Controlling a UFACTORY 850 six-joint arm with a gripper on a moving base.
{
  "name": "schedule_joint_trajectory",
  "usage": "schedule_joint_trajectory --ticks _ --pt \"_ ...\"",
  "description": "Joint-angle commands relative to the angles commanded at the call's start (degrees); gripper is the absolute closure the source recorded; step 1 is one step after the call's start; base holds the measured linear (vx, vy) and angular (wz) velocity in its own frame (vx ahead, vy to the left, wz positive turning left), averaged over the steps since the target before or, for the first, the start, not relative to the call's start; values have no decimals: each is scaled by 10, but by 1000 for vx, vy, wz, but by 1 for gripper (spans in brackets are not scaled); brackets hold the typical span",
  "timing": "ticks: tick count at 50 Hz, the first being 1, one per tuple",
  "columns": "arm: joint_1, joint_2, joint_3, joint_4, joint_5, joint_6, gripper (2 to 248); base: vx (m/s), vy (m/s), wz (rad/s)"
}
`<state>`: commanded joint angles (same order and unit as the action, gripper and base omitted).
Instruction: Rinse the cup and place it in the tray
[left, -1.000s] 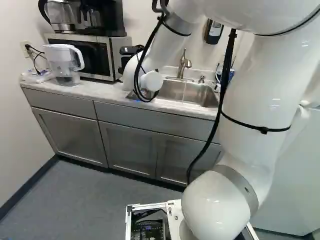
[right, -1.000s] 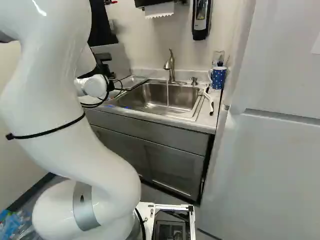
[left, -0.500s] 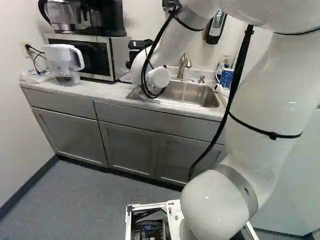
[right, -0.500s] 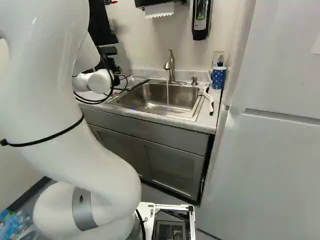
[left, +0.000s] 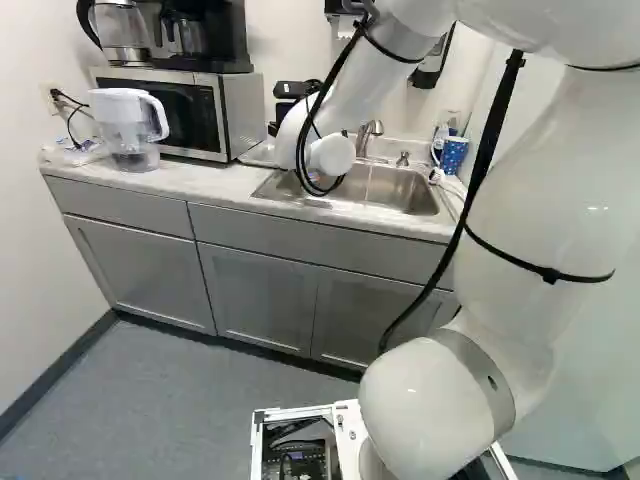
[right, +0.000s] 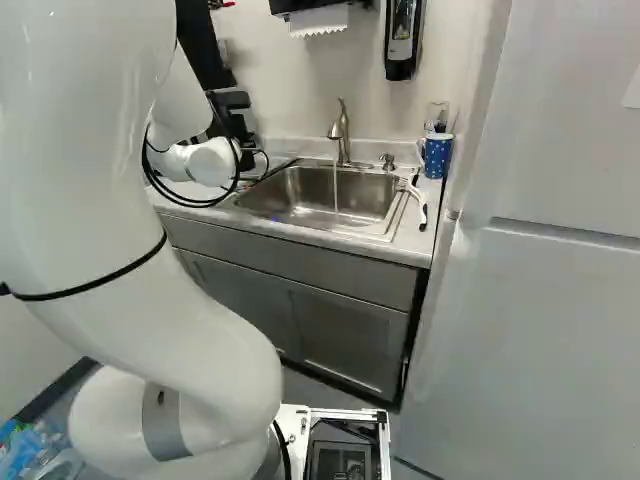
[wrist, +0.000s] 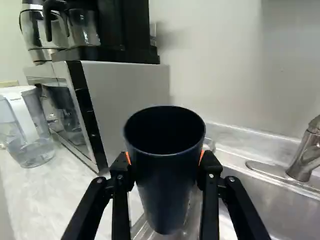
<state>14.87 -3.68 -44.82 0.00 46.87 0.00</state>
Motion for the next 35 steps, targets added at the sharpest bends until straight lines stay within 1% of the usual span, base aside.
schedule_joint_trajectory --ticks 35 --pt "-59 11 12 0 0 0 124 0 0 0"
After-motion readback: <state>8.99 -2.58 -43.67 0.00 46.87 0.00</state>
